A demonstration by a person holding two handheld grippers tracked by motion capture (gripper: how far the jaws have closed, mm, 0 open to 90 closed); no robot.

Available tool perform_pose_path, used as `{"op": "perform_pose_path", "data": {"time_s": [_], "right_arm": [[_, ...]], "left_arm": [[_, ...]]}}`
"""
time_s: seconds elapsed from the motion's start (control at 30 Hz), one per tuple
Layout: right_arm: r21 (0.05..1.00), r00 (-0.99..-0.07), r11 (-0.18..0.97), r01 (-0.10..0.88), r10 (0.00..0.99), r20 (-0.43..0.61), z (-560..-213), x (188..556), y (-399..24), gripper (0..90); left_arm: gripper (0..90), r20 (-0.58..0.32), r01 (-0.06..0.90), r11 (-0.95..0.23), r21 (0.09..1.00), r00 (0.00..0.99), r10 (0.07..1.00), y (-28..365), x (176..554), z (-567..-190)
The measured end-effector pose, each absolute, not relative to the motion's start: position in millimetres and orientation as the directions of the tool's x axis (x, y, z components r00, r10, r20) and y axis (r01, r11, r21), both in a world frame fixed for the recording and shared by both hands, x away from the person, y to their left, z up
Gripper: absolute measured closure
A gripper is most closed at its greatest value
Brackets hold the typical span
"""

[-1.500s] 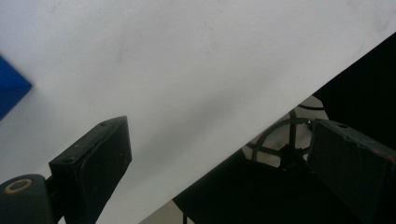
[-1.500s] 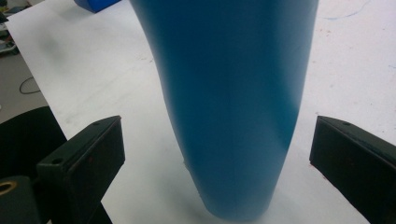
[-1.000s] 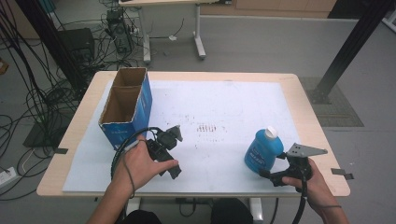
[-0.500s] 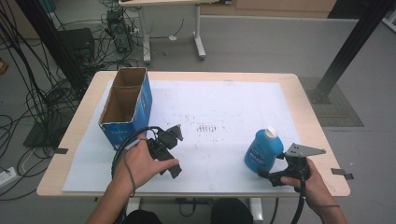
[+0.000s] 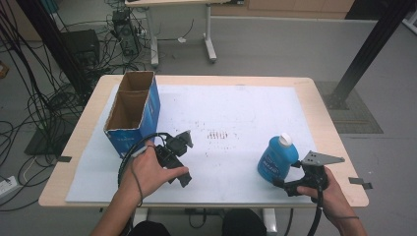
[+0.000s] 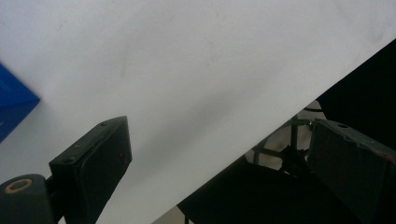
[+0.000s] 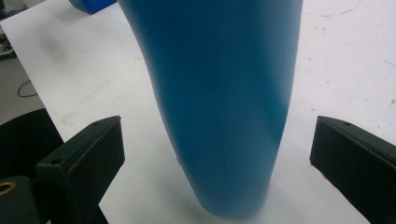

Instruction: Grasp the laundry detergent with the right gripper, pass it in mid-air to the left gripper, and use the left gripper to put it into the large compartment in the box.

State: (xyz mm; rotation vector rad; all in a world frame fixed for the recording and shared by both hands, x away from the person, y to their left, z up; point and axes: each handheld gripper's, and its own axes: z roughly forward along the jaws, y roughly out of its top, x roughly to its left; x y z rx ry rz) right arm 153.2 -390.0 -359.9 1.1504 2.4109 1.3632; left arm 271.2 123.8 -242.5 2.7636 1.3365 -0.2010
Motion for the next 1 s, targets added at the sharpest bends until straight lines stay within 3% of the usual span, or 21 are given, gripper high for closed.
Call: {"op": "perform_pose_path", "data": {"time_s": [1.0], "right_arm": [[0.778,-0.695,0.298,0.554,0.679,0.235,-361.4,154.0,-387.5,3.0]], "left_arm": [[6.9,-0.151,0.784,-0.621,0.004,0.614,0.774,123.7,272.5,-244.4]]}}
